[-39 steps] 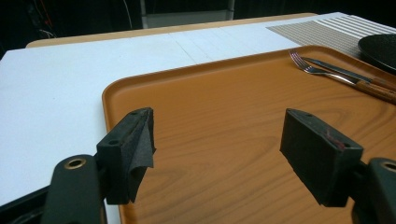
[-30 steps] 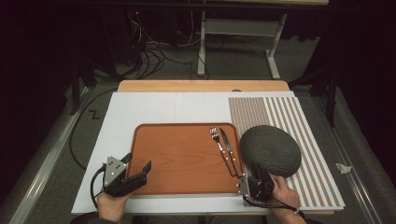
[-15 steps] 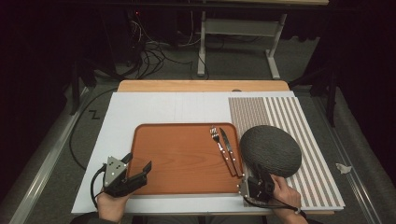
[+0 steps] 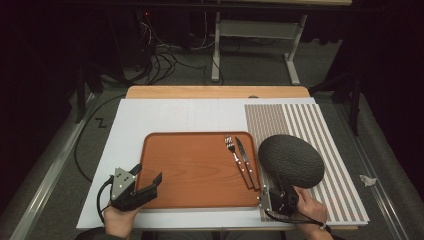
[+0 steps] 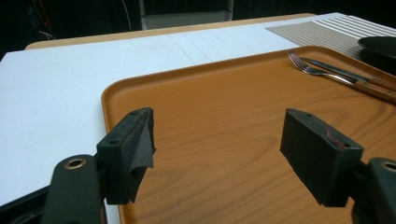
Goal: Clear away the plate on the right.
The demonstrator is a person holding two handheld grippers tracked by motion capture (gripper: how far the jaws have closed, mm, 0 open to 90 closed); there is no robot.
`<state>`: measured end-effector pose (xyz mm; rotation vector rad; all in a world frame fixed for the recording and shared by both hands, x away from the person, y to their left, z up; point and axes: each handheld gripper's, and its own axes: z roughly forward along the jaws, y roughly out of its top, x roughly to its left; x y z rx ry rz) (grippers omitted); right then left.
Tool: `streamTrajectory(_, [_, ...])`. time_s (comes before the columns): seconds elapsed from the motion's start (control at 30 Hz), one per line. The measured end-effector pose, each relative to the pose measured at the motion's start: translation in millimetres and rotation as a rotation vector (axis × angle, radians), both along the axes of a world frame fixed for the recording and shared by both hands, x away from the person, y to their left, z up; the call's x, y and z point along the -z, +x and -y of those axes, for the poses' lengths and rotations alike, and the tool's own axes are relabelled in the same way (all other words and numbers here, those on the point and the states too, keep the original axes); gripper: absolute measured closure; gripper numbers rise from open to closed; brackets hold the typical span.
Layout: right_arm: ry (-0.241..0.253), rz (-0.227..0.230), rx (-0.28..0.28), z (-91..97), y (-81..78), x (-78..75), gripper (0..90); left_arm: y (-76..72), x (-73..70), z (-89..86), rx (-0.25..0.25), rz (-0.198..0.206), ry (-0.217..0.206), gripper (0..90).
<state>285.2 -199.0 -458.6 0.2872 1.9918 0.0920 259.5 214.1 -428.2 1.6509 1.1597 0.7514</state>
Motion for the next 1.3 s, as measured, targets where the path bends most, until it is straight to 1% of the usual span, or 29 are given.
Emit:
streamTrajectory(0.1, [0.002, 0.000, 0.002, 1.0, -0.2, -1.7, 87.5, 0.1, 0.0, 0.0, 0.000, 0.000, 0.000, 26.4])
streamTrajectory(0.27, [0.024, -0.010, 0.010, 3.7, -0.3, -5.7, 87.6, -0.2, -0.1, -0.2, -0.001, 0.001, -0.001, 26.4])
streamTrajectory(0.47, [0.014, -0.019, 0.008, 5.4, -0.8, -6.7, 87.6, -0.5, -0.3, -0.3, -0.001, 0.003, -0.002, 26.4])
streamTrajectory(0.53, [0.011, -0.013, 0.006, 5.4, -0.9, -6.4, 87.6, -0.6, -0.3, -0.4, -0.001, 0.003, -0.002, 26.4])
streamTrajectory(0.57, [0.012, -0.020, 0.010, 5.5, -1.2, -6.8, 87.7, -0.7, -0.4, -0.5, -0.001, 0.003, -0.003, 26.4])
streamTrajectory(0.63, [0.006, -0.014, 0.007, 5.5, -1.1, -6.5, 87.8, -0.8, -0.5, -0.8, 0.000, 0.004, -0.005, 26.4])
streamTrajectory(0.7, [-0.002, -0.023, 0.012, 5.4, -2.1, -6.3, 87.9, -0.7, -0.5, -0.9, 0.000, 0.005, -0.004, 26.4])
streamTrajectory(0.8, [-0.008, -0.019, 0.005, 5.7, -1.7, -7.2, 88.0, -0.5, -0.4, -0.7, 0.000, 0.003, -0.002, 26.4])
streamTrajectory(0.87, [-0.001, -0.009, -0.001, 6.3, -1.7, -7.3, 88.0, -0.5, -0.5, -0.6, -0.002, 0.003, -0.001, 26.4])
streamTrajectory(1.03, [-0.005, -0.013, -0.005, 7.4, -1.6, -9.6, 88.0, -0.1, -0.3, -0.6, -0.003, 0.003, -0.004, 26.4])
streamTrajectory(1.07, [-0.004, -0.008, -0.011, 7.4, -1.2, -9.1, 88.0, 0.0, -0.3, -0.8, -0.005, 0.003, -0.005, 26.4])
streamTrajectory(1.17, [-0.011, -0.019, -0.007, 7.5, -1.4, -10.9, 88.1, 0.2, -0.3, -1.2, -0.006, 0.002, -0.007, 26.4])
streamTrajectory(1.27, [0.006, -0.021, -0.011, 9.3, -0.9, -13.8, 88.0, 0.2, -0.2, -1.1, -0.007, 0.002, -0.007, 26.4])
streamTrajectory(1.3, [0.003, -0.025, -0.012, 9.6, -0.7, -15.0, 88.0, 0.3, -0.1, -1.1, -0.008, 0.002, -0.006, 26.4])
